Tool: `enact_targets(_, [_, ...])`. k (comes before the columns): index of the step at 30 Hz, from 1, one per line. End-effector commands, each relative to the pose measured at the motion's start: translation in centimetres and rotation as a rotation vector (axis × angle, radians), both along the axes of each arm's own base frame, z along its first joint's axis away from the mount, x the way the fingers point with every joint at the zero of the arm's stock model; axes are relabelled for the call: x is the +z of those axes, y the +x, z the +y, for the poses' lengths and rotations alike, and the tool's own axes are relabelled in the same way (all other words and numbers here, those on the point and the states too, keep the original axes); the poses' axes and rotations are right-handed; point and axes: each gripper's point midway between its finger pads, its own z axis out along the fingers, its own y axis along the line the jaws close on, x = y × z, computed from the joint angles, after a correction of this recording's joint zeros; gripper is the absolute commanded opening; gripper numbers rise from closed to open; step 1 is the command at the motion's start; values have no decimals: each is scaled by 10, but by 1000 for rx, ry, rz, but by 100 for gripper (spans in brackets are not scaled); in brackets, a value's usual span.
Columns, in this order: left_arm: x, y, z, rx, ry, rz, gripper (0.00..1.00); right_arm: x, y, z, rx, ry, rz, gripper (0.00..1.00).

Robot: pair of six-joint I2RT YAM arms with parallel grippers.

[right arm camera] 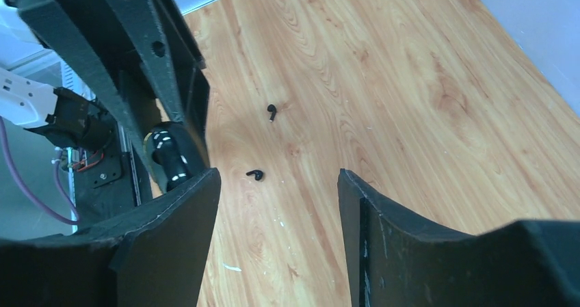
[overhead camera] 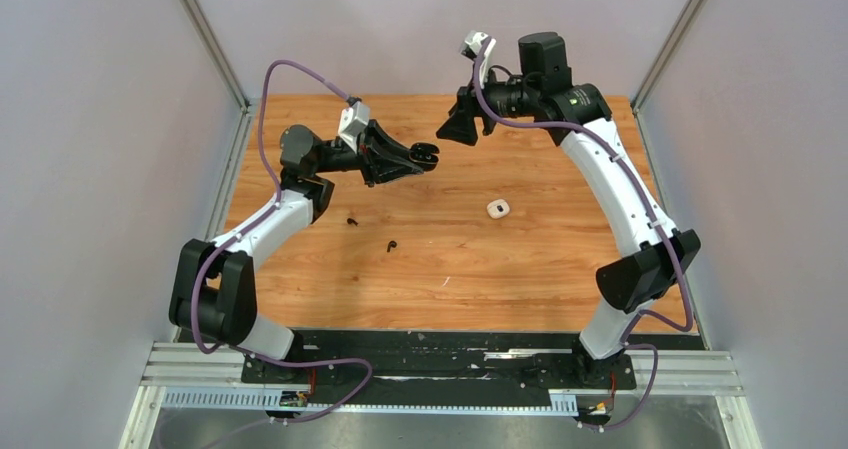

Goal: Insert the wireless bluetooth earbuds into the charging case
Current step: Open the charging case.

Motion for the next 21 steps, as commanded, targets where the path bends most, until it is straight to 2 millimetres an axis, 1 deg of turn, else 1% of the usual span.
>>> enact_targets(1, [20,-10,2,-9,-23,-101,0,22,-1,1,36,36,-82,64])
enact_targets(2, [21,-9,2,-4,-25,-97,0,22,-5,1,51,39,-78,66])
enact_targets(5, [19,-4,1,11,-26,-66,0,25,-24,3,135,68,-61,66])
enact_targets(10, [14,-1,0,12,-16,-41,0,37,-43,3,194,108,-39,66])
enact_targets(12, [14,1,-1,16,-16,-34,0,35,-50,3,219,109,-32,66])
enact_targets(16, [19,3,-1,18,-24,-33,0,16,-46,3,209,75,-16,64])
enact_targets(18, [22,3,-2,15,-25,-32,0,12,-44,4,217,72,-19,62])
enact_targets(21, [23,2,-2,7,-23,-23,0,9,-39,6,220,68,-20,56])
